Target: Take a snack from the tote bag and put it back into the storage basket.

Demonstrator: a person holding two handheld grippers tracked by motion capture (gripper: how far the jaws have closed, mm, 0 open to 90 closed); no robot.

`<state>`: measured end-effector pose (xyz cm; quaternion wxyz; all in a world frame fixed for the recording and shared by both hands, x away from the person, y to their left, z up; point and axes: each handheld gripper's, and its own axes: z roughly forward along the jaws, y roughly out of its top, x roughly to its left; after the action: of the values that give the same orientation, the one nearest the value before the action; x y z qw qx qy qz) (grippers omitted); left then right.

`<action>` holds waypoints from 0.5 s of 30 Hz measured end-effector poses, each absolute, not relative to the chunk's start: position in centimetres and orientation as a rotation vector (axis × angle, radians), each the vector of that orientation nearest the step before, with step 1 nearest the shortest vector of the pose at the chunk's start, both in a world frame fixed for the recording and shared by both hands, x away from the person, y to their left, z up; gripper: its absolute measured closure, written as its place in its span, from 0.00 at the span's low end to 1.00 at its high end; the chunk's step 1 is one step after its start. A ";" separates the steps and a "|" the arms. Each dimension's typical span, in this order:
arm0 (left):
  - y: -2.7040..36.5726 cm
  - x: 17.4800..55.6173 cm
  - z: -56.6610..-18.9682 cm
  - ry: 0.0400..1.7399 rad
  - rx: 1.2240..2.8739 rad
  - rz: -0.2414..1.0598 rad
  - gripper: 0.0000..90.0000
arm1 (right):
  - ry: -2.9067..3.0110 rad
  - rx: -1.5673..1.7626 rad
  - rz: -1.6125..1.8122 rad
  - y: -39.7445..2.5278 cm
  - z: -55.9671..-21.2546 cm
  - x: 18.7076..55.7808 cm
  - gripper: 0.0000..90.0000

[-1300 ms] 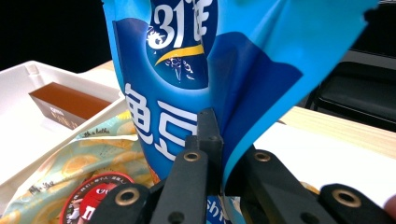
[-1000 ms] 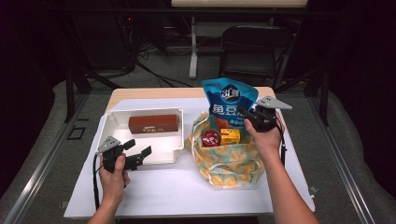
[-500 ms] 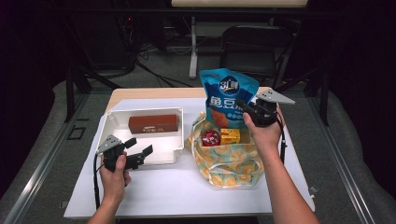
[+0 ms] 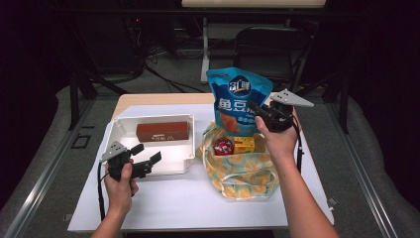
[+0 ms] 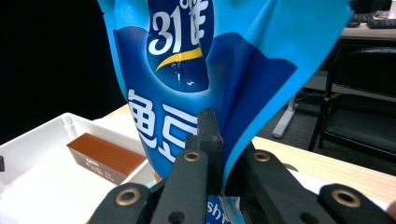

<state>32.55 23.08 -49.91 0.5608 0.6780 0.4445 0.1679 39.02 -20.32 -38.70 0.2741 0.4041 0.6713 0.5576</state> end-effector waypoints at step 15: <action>22.6 32.5 -48.6 1.000 1.587 0.422 0.09 | 1.839 1.043 1.539 -18.0 -37.8 38.7 1.00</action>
<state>32.53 22.64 -48.56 0.5723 0.6770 0.4264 0.1801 38.67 -17.98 -37.81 0.2601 0.3852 0.6791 0.5681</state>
